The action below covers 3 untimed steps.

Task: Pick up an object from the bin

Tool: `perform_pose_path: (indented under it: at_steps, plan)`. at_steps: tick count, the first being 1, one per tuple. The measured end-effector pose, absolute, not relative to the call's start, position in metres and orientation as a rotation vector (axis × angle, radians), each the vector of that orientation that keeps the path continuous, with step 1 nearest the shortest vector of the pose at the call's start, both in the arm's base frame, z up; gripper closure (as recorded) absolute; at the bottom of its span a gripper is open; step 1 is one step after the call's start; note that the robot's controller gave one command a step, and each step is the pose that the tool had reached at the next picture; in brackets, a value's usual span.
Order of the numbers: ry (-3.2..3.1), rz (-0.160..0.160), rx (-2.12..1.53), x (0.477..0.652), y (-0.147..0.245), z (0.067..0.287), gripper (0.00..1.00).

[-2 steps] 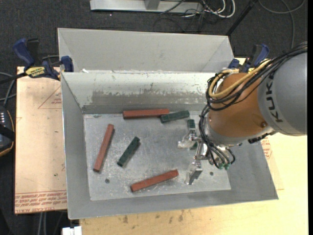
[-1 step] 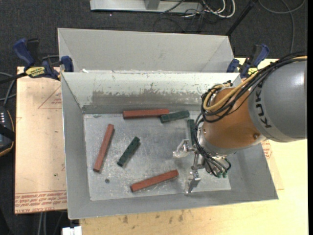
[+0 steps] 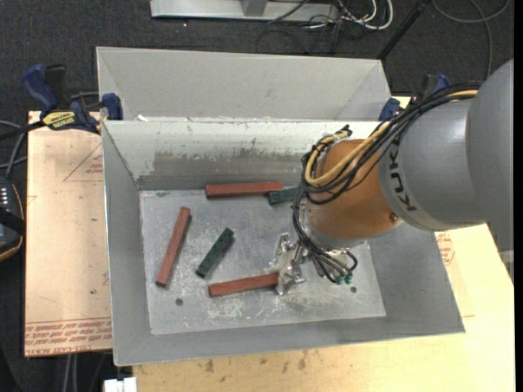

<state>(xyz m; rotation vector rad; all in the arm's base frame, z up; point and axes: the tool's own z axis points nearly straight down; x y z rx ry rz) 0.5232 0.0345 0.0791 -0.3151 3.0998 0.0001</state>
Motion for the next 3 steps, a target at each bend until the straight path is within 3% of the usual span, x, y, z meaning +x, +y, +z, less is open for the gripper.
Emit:
perform_pose_path:
  at_steps: [1,2,3]
  plan:
    - [3.100,0.000,-0.315,0.523,0.035,0.079,1.00]
    - [3.147,-0.002,-0.326,0.569,0.045,0.077,1.00]
    - [3.115,0.001,-0.323,0.535,0.059,0.258,1.00]
